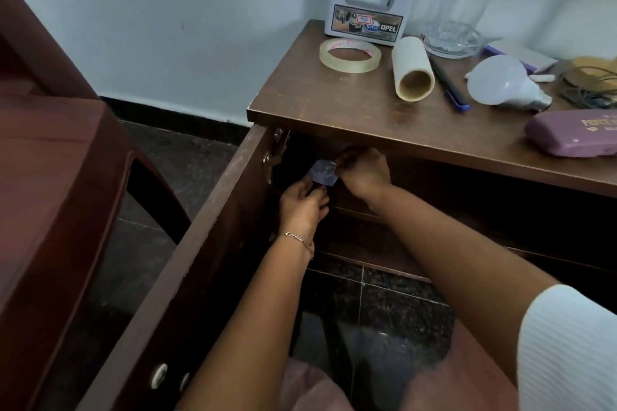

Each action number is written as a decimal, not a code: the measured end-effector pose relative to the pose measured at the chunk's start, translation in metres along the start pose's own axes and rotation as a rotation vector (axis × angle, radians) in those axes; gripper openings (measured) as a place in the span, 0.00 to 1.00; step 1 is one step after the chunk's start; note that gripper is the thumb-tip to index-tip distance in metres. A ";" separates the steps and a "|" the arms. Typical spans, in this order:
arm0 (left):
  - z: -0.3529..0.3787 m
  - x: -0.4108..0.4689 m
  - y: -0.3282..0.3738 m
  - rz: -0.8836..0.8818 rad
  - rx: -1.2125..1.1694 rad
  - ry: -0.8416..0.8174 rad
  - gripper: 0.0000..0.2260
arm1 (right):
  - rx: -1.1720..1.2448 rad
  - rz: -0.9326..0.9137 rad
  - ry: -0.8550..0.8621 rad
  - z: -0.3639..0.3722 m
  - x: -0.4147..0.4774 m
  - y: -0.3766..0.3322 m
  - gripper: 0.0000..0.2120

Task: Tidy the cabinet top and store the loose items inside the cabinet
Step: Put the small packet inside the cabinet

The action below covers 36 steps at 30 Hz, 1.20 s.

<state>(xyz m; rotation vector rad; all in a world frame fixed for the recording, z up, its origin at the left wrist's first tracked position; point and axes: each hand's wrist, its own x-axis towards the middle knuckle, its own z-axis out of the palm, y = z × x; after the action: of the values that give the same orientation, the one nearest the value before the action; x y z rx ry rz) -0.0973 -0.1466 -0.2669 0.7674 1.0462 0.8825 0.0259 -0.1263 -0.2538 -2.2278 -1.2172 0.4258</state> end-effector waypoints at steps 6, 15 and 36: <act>-0.012 0.013 -0.008 0.128 0.297 -0.033 0.22 | 0.131 0.047 0.118 0.027 0.006 -0.002 0.09; -0.011 0.033 -0.013 0.206 0.749 -0.006 0.27 | 0.218 0.033 0.227 0.045 0.010 0.004 0.11; 0.028 -0.103 0.052 0.670 0.580 0.123 0.06 | 0.246 -0.273 -0.348 -0.101 -0.127 -0.036 0.17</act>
<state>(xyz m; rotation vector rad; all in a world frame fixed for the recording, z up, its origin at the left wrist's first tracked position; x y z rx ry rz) -0.1082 -0.2178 -0.1724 1.6278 1.1884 1.2133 -0.0140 -0.2503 -0.1506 -1.7957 -1.5294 0.8278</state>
